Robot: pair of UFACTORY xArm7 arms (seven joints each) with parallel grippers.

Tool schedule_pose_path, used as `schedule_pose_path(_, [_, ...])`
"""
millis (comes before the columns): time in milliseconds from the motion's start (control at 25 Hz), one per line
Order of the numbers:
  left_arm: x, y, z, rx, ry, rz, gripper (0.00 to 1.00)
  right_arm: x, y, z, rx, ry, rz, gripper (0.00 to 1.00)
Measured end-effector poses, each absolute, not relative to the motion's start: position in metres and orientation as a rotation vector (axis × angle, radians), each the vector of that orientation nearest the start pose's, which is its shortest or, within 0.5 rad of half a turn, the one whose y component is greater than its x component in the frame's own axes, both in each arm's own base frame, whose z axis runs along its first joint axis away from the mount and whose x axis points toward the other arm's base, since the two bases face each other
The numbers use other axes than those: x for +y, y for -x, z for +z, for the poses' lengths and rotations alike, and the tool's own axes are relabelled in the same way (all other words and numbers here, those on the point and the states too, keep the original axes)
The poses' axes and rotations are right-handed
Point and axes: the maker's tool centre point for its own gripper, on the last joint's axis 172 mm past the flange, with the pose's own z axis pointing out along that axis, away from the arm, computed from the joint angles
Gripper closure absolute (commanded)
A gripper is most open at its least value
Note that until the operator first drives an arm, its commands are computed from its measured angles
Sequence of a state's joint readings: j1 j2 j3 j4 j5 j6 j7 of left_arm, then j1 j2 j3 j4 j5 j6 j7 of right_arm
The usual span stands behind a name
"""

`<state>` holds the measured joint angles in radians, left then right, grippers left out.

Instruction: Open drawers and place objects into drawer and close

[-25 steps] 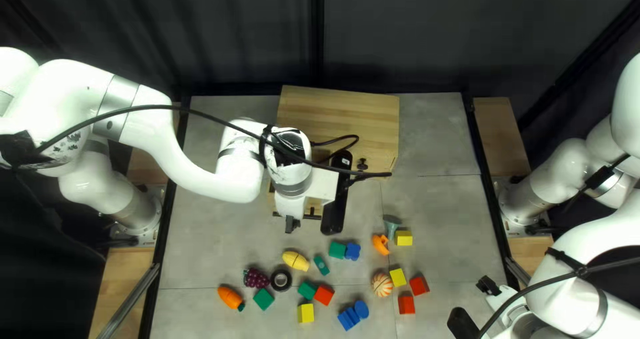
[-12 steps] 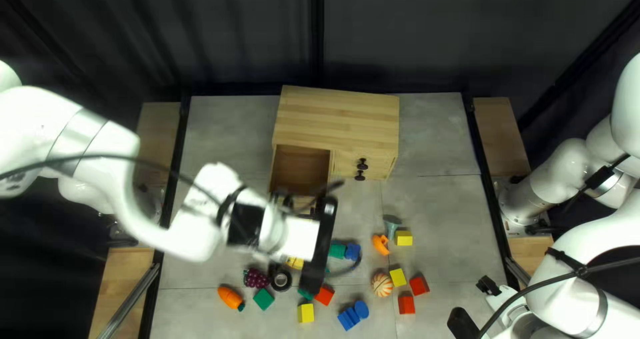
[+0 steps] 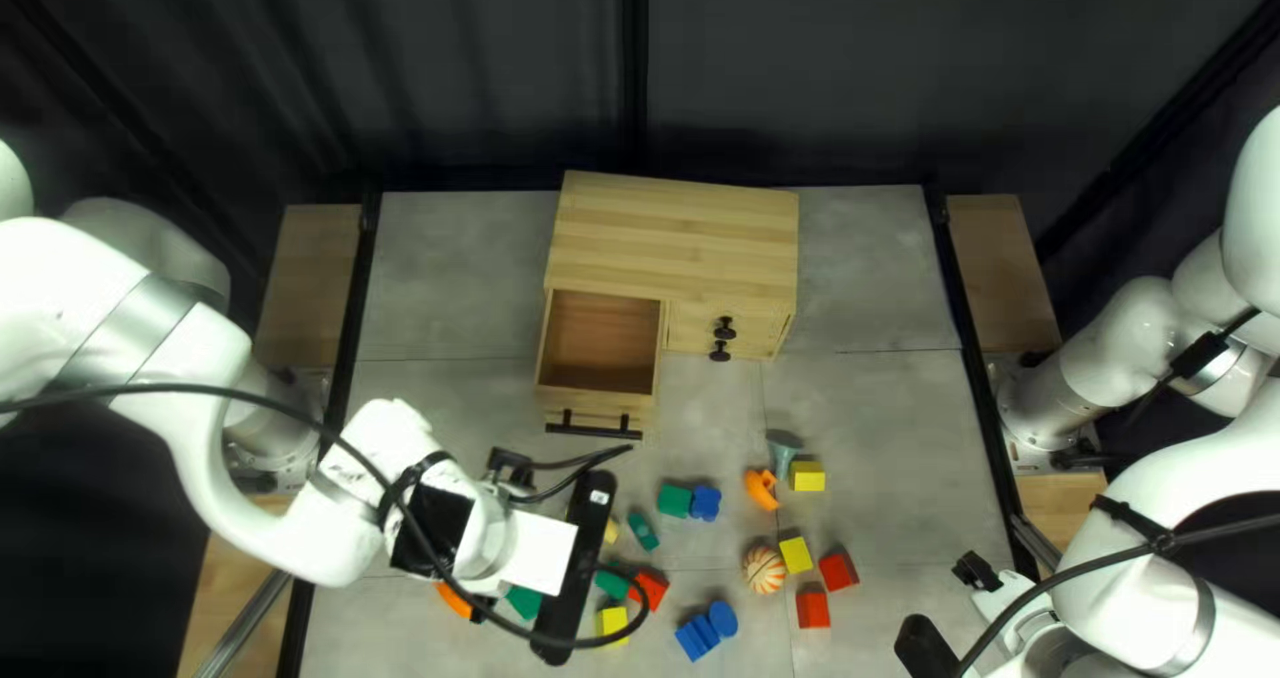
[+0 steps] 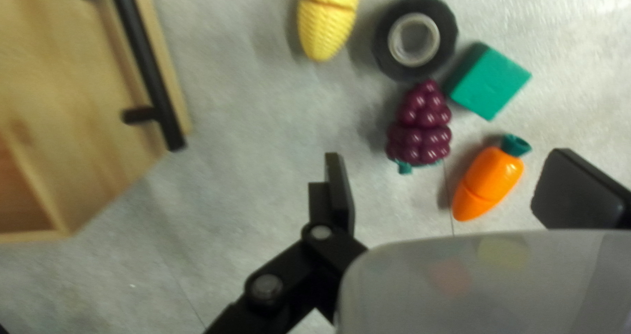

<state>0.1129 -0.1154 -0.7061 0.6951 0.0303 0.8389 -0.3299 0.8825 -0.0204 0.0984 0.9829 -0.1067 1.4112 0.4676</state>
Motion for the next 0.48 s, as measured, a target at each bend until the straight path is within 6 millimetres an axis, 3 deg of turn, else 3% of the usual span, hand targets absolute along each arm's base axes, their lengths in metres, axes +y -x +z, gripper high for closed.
schedule_pose_path(480, [-0.2,-0.325,0.062,0.4,3.006,0.078,0.0,0.268,-0.212,0.166,-0.943,3.332,0.417,0.0])
